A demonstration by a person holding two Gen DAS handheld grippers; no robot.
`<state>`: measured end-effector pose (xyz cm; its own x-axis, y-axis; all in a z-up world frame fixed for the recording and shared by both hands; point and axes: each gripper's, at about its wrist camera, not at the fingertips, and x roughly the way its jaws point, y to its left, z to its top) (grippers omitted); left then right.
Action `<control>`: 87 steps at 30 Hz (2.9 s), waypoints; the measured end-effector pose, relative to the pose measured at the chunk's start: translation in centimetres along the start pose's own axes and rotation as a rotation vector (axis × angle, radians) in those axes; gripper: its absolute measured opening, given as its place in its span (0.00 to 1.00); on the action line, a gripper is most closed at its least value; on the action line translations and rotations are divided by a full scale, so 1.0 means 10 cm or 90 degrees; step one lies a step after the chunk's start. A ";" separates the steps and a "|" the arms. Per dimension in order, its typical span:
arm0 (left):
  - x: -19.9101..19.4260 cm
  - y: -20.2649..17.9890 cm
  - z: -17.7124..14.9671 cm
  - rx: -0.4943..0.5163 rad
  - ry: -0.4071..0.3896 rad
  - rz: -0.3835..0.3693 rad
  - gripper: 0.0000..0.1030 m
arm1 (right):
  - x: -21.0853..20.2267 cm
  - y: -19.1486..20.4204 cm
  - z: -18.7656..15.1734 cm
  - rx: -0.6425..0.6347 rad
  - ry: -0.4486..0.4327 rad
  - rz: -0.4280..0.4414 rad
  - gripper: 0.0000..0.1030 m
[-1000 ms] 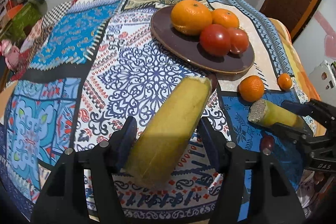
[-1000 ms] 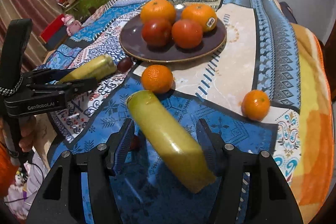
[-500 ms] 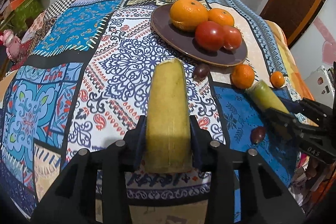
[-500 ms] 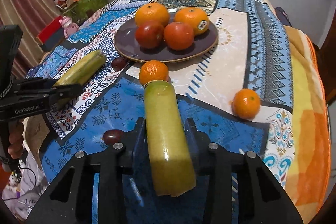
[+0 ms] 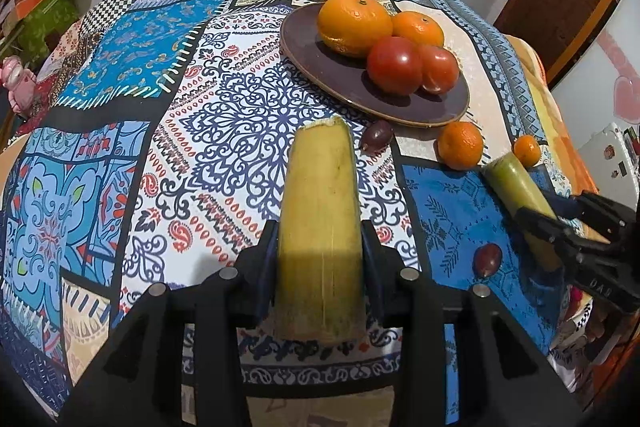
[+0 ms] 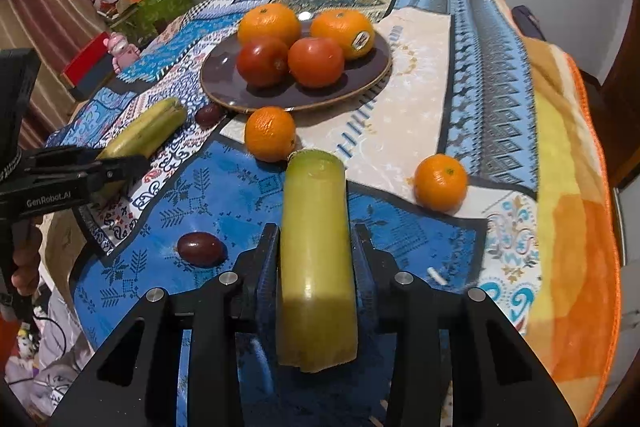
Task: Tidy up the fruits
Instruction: 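Lift both held yellow cucumbers off the bed cover, then carry both cucumbers over the purple plate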
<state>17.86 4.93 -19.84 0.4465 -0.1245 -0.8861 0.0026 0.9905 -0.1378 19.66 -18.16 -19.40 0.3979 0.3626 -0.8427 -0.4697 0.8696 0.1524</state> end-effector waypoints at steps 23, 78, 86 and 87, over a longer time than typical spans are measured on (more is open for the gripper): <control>-0.15 0.10 0.18 -0.025 -0.038 0.018 0.37 | -0.09 -0.09 0.07 0.053 -0.049 0.024 0.33; -0.16 -0.08 0.72 0.046 -0.033 -0.029 0.37 | -0.18 -0.11 0.55 -0.002 -0.095 -0.001 0.33; -0.14 -0.16 0.99 0.041 -0.059 -0.041 0.37 | -0.15 -0.03 0.84 -0.014 -0.121 0.009 0.33; -0.13 -0.16 1.03 0.039 -0.062 -0.041 0.37 | -0.14 -0.03 0.88 -0.016 -0.123 0.010 0.33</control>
<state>26.47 4.16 -13.87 0.5280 -0.1853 -0.8288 0.0873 0.9826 -0.1640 26.14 -15.95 -13.73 0.5328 0.4359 -0.7254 -0.4953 0.8556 0.1503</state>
